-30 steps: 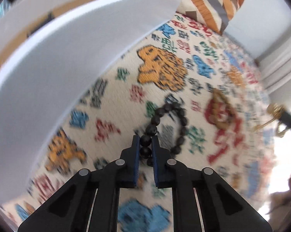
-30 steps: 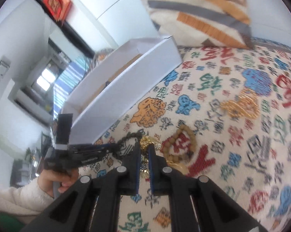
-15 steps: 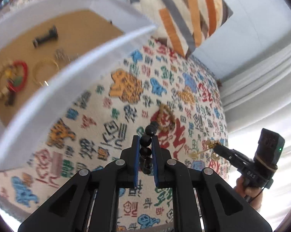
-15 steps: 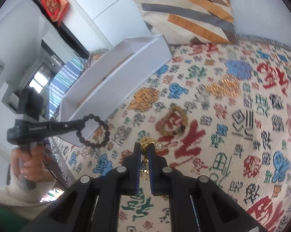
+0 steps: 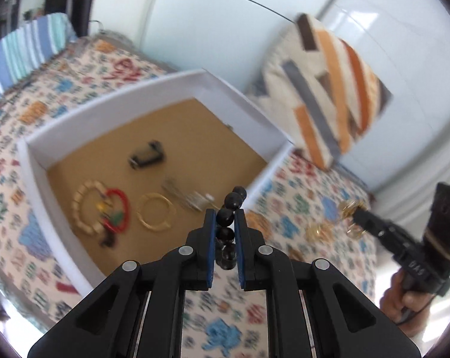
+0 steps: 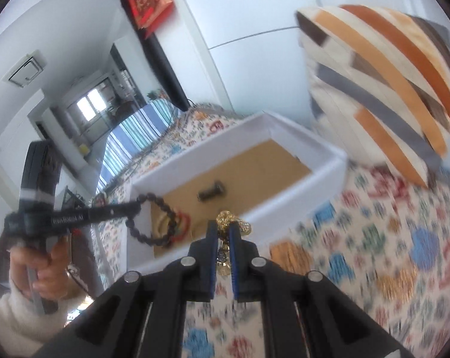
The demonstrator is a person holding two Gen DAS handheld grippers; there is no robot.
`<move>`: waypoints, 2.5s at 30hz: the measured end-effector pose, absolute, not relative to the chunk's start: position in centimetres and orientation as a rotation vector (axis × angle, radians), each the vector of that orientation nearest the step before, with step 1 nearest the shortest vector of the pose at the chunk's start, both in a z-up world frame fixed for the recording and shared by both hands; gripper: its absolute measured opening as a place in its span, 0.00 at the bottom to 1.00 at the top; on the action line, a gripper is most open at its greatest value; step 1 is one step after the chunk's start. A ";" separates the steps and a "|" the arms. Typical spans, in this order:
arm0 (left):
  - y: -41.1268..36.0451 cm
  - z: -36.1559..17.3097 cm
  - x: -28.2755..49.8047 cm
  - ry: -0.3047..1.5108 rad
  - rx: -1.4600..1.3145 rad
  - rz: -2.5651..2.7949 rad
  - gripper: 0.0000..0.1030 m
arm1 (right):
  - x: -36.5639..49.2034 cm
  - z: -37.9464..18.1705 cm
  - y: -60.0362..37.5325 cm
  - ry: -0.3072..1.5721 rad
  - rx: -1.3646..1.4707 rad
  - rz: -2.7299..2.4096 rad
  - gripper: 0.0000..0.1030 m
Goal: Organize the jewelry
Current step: 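Carry the black bracelet and gold charm into the white tray and release them, then withdraw both tools from the tray back over the last two pieces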
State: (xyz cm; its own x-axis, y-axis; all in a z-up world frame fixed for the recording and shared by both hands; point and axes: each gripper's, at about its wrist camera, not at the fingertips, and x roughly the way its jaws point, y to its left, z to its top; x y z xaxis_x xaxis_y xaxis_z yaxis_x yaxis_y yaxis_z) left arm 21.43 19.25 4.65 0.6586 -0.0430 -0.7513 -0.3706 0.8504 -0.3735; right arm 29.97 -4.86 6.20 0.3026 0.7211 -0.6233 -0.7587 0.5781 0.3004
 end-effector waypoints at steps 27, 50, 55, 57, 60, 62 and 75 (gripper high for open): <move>19.8 -2.5 22.3 0.956 -0.425 0.351 0.71 | 35.2 2.3 2.1 0.827 -0.051 0.870 0.54; 3.1 -4.4 16.4 1.034 -0.204 0.055 0.82 | 19.4 -4.3 -19.1 0.910 -0.066 0.501 0.54; 1.4 -5.4 15.8 1.063 -0.171 0.030 0.82 | 17.5 -5.7 -20.4 0.958 -0.045 0.482 0.54; 0.8 -5.9 15.6 1.077 -0.156 0.025 0.84 | 17.1 -6.3 -20.7 0.976 -0.031 0.474 0.54; 0.0 -6.5 15.1 1.096 -0.132 0.021 0.86 | 16.9 -7.5 -20.7 1.016 -0.004 0.466 0.54; -0.4 -6.9 14.8 1.111 -0.123 0.012 0.86 | 16.8 -8.1 -20.4 1.036 -0.007 0.463 0.54; 2.4 -8.0 14.2 1.135 -0.164 0.064 0.86 | 16.5 -8.1 -19.6 1.029 -0.041 0.461 0.54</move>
